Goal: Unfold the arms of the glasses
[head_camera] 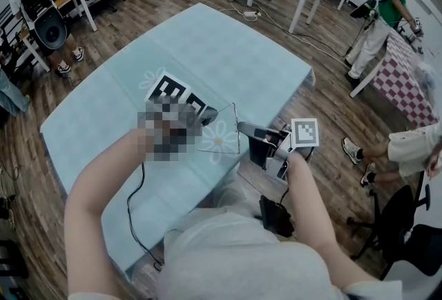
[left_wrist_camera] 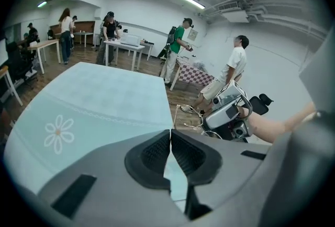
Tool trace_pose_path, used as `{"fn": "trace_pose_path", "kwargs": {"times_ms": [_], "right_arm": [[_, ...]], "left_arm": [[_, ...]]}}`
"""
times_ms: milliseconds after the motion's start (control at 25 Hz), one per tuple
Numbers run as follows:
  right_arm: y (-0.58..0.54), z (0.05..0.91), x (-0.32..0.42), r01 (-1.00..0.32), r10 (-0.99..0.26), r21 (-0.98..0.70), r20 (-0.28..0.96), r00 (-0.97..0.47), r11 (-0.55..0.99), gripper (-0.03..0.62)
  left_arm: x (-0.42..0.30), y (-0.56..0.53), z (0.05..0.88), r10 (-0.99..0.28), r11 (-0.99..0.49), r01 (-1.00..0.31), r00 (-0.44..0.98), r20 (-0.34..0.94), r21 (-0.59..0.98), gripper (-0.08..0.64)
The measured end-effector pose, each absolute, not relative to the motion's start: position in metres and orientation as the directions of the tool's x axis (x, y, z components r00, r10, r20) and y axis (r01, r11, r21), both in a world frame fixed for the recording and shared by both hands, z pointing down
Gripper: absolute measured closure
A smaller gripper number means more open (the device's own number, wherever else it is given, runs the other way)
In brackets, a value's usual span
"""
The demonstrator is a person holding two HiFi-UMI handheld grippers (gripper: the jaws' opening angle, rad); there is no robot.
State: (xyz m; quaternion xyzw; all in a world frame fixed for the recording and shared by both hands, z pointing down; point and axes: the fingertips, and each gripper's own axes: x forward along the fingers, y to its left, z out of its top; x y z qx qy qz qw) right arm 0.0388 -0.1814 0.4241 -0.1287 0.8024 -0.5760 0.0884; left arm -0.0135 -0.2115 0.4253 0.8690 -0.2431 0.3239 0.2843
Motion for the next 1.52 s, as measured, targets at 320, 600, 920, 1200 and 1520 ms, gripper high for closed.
{"fn": "trace_pose_path", "kwargs": {"times_ms": [320, 600, 920, 1200, 1520], "right_arm": [[-0.179, 0.427, 0.036, -0.107, -0.309, -0.950, 0.011, -0.951, 0.295, 0.581], [-0.187, 0.423, 0.039, -0.101, -0.305, -0.951, 0.008, -0.952, 0.292, 0.581], [-0.189, 0.420, 0.043, -0.093, -0.316, -0.954, -0.002, -0.949, 0.284, 0.581], [-0.190, 0.421, 0.046, -0.089, -0.333, -0.957, -0.009, -0.943, 0.277, 0.581], [-0.195, 0.424, 0.053, -0.085, -0.378, -0.962, -0.020, -0.926, 0.260, 0.581]], "left_arm": [[-0.020, -0.215, 0.424, -0.324, -0.835, -0.545, 0.600, 0.731, 0.078, 0.543], [-0.017, -0.223, 0.423, -0.424, -0.888, -0.392, 0.497, 0.757, -0.240, 0.543], [-0.012, -0.226, 0.419, -0.560, -0.823, -0.201, 0.439, 0.703, -0.531, 0.546], [-0.010, -0.224, 0.420, -0.598, -0.787, -0.149, 0.425, 0.680, -0.599, 0.546], [-0.013, -0.226, 0.423, -0.579, -0.808, -0.192, 0.434, 0.690, -0.558, 0.430]]}}
